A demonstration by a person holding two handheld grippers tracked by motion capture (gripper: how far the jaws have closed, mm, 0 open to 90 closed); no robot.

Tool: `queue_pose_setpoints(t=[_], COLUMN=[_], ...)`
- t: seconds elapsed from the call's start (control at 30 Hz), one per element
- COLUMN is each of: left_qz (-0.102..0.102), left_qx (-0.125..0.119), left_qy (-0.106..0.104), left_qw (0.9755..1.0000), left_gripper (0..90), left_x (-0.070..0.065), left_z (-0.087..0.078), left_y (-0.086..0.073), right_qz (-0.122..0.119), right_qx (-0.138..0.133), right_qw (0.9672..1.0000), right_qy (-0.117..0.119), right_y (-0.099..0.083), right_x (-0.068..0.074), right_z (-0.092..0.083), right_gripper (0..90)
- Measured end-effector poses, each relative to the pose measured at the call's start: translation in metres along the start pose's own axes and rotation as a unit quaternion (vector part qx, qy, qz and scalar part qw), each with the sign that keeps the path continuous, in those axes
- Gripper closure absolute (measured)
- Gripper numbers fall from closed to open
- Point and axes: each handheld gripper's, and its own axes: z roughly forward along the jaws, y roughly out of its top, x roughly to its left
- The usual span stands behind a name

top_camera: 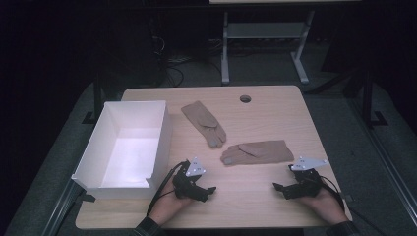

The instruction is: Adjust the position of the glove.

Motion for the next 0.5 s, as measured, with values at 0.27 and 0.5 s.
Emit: queue_pose_setpoints(t=[0.27, 0.5], left_qz=[0.000, 0.003], left_qx=[0.000, 0.000], left_qy=[0.000, 0.000], left_qw=[1.0000, 1.0000], left_gripper=[12.6, 12.7], left_x=[0.000, 0.000], left_z=[0.000, -0.002], left_y=[0.000, -0.002], right_qz=[-0.002, 0.000], right_qx=[0.007, 0.006], right_qw=[1.0000, 1.0000], right_qy=[0.001, 0.006], right_y=[0.002, 0.011], right_x=[0.000, 0.001], right_z=[0.000, -0.010], right_gripper=[7.2, 23.0])
